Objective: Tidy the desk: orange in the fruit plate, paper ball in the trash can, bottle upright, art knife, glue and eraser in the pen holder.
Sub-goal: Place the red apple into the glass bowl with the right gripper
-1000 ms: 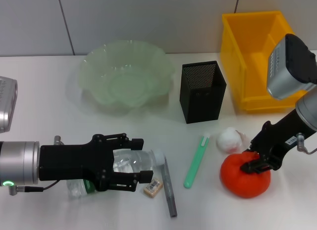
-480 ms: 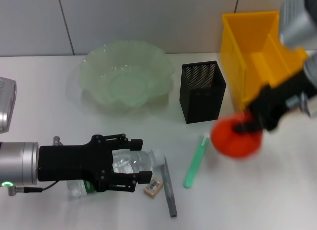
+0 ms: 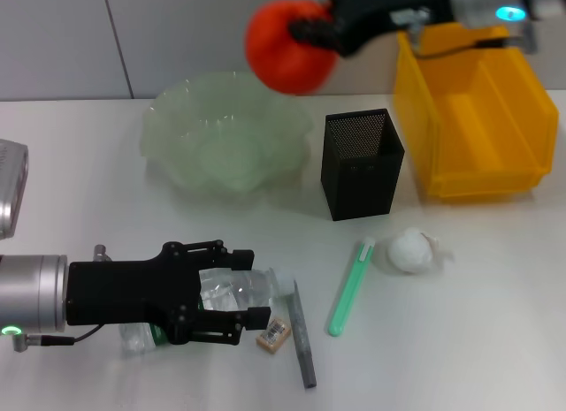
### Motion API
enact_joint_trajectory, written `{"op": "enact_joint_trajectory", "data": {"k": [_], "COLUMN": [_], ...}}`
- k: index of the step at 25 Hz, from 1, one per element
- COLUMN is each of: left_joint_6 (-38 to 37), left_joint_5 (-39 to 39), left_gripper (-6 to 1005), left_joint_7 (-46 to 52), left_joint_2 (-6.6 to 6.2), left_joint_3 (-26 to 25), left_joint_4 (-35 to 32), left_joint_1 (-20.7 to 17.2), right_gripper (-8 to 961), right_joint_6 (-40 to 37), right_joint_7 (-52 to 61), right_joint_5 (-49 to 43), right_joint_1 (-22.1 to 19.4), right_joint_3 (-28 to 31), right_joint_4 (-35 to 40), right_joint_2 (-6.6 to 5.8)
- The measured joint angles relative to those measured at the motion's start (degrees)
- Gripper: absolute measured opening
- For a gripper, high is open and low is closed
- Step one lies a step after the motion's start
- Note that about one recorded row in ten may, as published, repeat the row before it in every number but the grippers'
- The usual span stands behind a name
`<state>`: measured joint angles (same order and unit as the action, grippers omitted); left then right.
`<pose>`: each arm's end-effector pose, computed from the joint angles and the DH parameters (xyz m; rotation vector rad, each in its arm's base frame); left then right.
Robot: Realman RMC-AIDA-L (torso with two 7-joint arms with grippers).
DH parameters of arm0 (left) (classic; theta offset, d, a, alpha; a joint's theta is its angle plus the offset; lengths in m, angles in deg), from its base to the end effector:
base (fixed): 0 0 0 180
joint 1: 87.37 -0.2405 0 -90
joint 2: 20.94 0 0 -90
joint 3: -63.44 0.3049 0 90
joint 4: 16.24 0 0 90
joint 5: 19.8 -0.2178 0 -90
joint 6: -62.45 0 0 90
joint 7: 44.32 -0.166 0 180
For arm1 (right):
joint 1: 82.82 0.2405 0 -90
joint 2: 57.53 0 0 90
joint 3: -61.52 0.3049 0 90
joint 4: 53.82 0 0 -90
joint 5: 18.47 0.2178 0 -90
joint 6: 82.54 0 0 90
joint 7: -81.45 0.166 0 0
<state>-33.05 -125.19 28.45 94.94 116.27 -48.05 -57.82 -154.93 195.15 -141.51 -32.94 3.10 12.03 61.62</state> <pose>-0.2840 0.3350 -0.0542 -2.9355 -0.4681 -0.8010 0.0871 0.4878 -0.0027 -2.6417 0.2626 0.3898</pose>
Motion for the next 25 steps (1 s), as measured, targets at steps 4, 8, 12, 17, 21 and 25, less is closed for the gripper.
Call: {"op": "enact_joint_trajectory", "data": {"k": [4, 8, 12, 17, 21, 25], "left_joint_6": [-0.2, -0.2, -0.2, -0.2, -0.3, -0.3], "left_joint_5": [0.0, 0.1, 0.1, 0.1, 0.1, 0.1], "left_gripper": [844, 844, 844, 844, 844, 844], "left_joint_7": [0.0, -0.2, -0.3, -0.4, -0.5, -0.5], "left_joint_2": [0.05, 0.17, 0.19, 0.21, 0.23, 0.17], "left_joint_3": [0.0, 0.0, 0.0, 0.0, 0.0, 0.0], "left_joint_4": [0.0, 0.0, 0.0, 0.0, 0.0, 0.0], "left_joint_1": [0.0, 0.0, 0.0, 0.0, 0.1, 0.0], "right_gripper": [154, 154, 152, 150, 167, 202], "right_joint_6": [15.4, 28.1, 40.2, 50.1, 54.4, 54.5], "right_joint_7": [-2.0, -3.6, -5.8, -6.3, -6.3, -6.1], "right_joint_5": [4.2, 7.4, 12.3, 17.3, 20.5, 21.0], "right_joint_1": [1.8, 5.6, 10.1, 13.3, 13.7, 13.3], "right_joint_3": [-7.6, -14.1, -20.5, -27.5, -32.8, -34.1], "right_joint_4": [-7.5, -16.0, -24.5, -29.8, -30.1, -29.5], "right_joint_2": [0.03, 0.22, 0.46, 0.73, 0.74, 0.73]}}
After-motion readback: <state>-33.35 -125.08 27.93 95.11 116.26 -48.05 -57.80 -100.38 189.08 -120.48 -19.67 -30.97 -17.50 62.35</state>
